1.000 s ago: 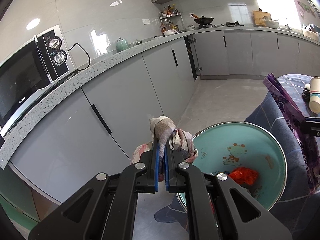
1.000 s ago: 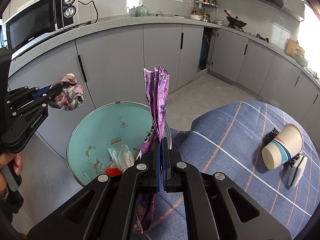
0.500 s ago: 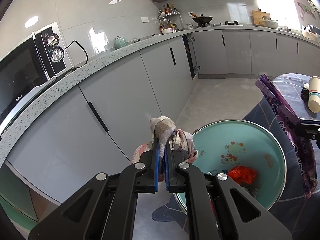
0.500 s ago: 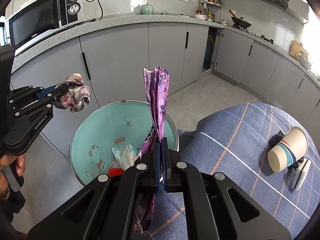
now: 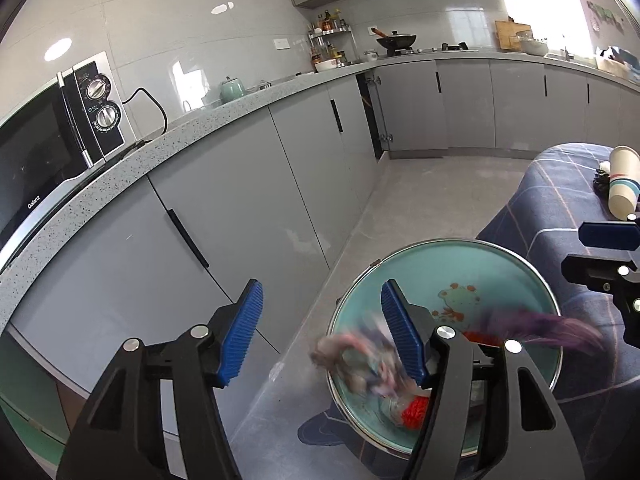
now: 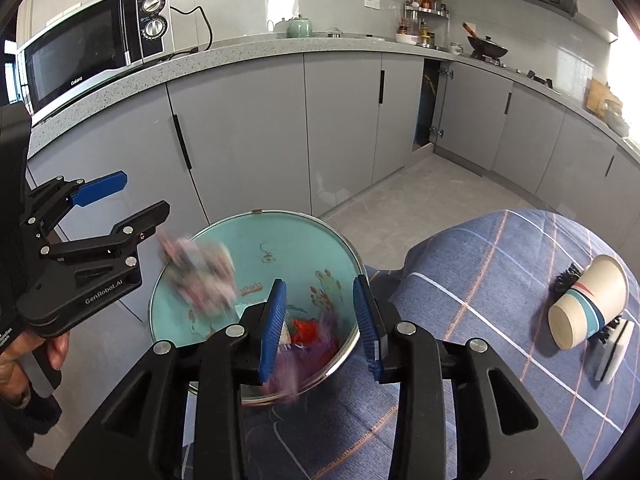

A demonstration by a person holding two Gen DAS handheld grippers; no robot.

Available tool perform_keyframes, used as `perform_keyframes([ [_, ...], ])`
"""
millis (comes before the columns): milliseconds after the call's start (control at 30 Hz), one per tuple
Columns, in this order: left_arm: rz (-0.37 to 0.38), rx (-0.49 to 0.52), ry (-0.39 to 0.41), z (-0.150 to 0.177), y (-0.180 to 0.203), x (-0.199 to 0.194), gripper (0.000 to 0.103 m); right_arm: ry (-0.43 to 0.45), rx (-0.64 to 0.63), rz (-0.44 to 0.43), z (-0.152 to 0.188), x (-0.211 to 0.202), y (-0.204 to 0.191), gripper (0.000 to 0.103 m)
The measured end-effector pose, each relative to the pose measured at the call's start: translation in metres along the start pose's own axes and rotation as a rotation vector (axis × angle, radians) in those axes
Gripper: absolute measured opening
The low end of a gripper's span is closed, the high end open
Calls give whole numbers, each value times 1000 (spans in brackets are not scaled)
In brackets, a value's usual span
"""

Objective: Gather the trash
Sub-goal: 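Move both open tools back over the paper cup and sponge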

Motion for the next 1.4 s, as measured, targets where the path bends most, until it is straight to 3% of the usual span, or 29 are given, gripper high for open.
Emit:
perform_keyframes([
  [433, 2, 17, 10, -5, 14, -5, 76, 14, 38, 37, 9, -13, 26, 45],
  [633, 28, 45, 5, -11, 40, -3, 77, 14, 68, 74, 18, -20, 50, 47],
  [733, 43, 52, 13, -17, 54, -3, 83, 15, 86, 97, 24, -25, 67, 47],
  [1267, 203, 179, 41, -56, 193, 8, 88, -17, 260, 299, 81, -55, 200, 54],
  [1400, 246, 217, 41, -64, 227, 14, 91, -26, 300, 369, 95, -61, 231, 61],
])
Point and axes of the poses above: each gripper's, at about its wrist camera, not at the fingertips, and x roughly the way its jaws point, y to its right, z to its underside, the point moved 7 cm from there along x, roughly the way its jaws point, and after that the axes turned 10 degrees about z, right-handed, at the moved point
